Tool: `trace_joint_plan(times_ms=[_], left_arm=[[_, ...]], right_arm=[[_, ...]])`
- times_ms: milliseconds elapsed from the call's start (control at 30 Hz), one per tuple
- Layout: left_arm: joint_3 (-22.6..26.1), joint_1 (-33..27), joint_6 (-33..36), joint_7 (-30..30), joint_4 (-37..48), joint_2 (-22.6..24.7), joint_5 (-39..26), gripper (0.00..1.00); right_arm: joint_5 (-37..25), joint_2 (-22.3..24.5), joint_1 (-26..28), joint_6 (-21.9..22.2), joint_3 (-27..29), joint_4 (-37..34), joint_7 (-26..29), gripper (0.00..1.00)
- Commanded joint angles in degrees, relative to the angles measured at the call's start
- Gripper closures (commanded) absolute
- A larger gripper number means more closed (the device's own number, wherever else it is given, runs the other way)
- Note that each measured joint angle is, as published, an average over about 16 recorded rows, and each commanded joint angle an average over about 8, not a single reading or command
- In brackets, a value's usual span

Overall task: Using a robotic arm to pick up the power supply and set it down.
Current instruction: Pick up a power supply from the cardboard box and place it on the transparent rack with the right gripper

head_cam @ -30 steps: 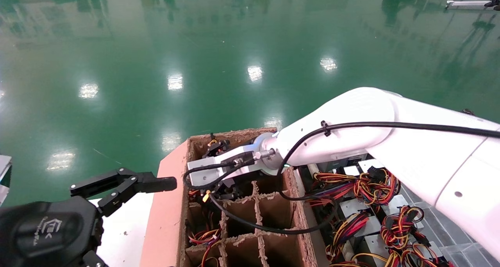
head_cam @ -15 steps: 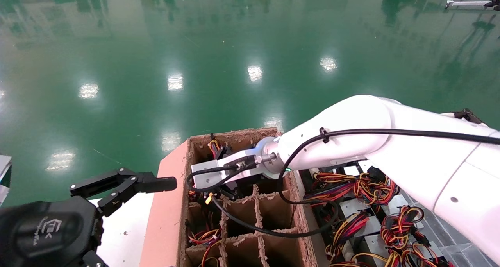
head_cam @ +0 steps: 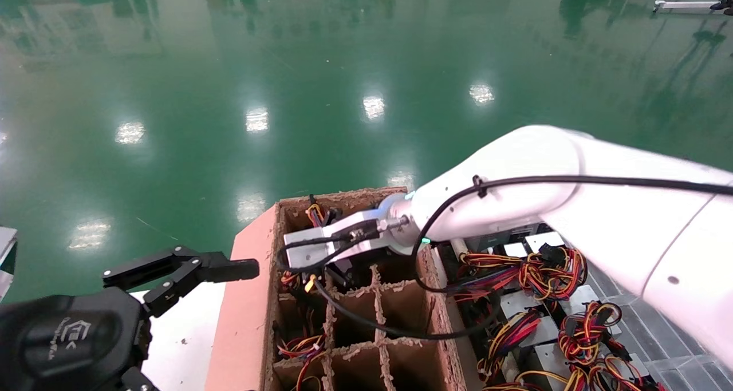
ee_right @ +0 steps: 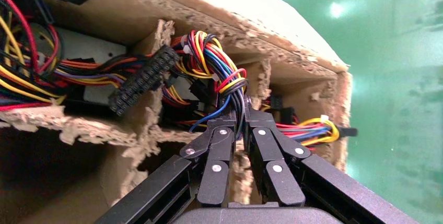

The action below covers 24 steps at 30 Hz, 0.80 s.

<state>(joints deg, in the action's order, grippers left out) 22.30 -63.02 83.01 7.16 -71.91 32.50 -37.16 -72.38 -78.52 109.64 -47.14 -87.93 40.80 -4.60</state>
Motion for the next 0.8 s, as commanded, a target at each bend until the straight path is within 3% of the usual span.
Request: trace_joint_plan(times_ms=[33, 400, 800], left_arm=[[0.0, 0.0, 0.0, 0.0, 0.0, 0.0, 0.0, 0.0], [0.0, 0.0, 0.0, 0.0, 0.0, 0.0, 0.0, 0.0], [0.0, 0.0, 0.0, 0.0, 0.0, 0.0, 0.0, 0.0]], right_arm=[[0.1, 0.0, 0.6, -0.2, 0.0, -0.1, 0.0, 1.0], [3.0, 0.5, 9.1, -5.3, 1.7, -3.3, 1.0, 1.0], [6.0, 1.3, 23.5, -15.4, 4.1, -10.6, -0.3, 1.0]])
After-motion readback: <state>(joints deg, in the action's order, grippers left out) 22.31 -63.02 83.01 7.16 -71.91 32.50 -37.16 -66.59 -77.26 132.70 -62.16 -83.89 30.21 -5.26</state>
